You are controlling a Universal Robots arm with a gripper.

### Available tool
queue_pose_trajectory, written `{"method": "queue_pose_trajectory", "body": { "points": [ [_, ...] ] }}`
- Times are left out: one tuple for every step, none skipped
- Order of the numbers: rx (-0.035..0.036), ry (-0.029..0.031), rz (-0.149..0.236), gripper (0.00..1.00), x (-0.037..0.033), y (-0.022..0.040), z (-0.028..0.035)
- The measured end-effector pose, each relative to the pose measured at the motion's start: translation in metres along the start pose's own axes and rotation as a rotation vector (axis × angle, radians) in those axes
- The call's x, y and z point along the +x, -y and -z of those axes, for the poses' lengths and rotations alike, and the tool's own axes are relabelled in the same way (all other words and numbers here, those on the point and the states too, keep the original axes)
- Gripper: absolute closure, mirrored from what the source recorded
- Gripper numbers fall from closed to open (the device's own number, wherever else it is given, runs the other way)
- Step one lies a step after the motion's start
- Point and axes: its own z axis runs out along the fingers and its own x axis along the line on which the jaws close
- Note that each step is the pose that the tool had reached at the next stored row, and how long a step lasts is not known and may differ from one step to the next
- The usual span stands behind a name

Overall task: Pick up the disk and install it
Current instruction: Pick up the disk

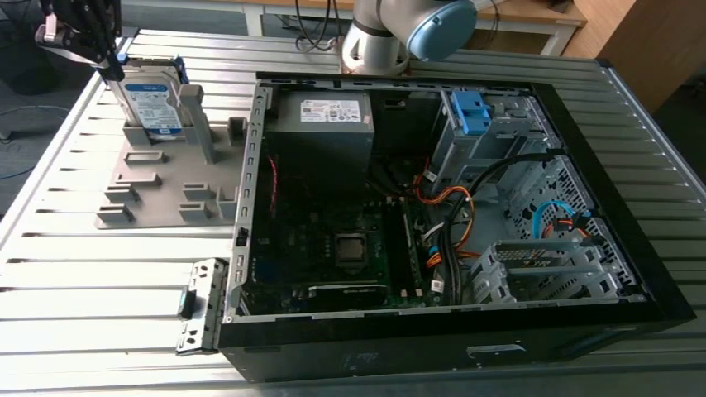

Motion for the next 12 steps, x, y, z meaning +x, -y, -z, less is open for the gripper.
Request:
{"method": "queue_pose_trajectory", "body": {
  "points": [
    [-0.0001, -0.0001, 0.001, 0.89, 0.0000, 0.0000, 0.0000],
    [-0.0001, -0.0001, 0.002, 0.89, 0.0000, 0.0000, 0.0000],
    [-0.0001, -0.0001, 0.002, 0.89, 0.0000, 0.0000, 0.0000],
    [-0.0001, -0.0001, 0.002, 0.89, 0.0000, 0.0000, 0.0000],
    [-0.0001, -0.0001, 0.002, 0.89, 0.0000, 0.0000, 0.0000],
    [-0.0001, -0.0001, 0.003, 0.89, 0.0000, 0.0000, 0.0000],
    [-0.0002, -0.0003, 0.007, 0.89, 0.0000, 0.0000, 0.0000],
    [-0.0003, -0.0005, 0.014, 0.89, 0.0000, 0.0000, 0.0000],
    [-0.0005, -0.0008, 0.023, 0.89, 0.0000, 0.0000, -0.0001],
    [-0.0008, -0.0012, 0.032, 0.89, 0.0000, 0.0000, 0.0000],
    [-0.0010, -0.0015, 0.039, 0.89, 0.0000, 0.0000, 0.0000],
    [-0.0011, -0.0016, 0.042, 0.89, 0.0000, 0.0000, 0.0000]
  ]
}}
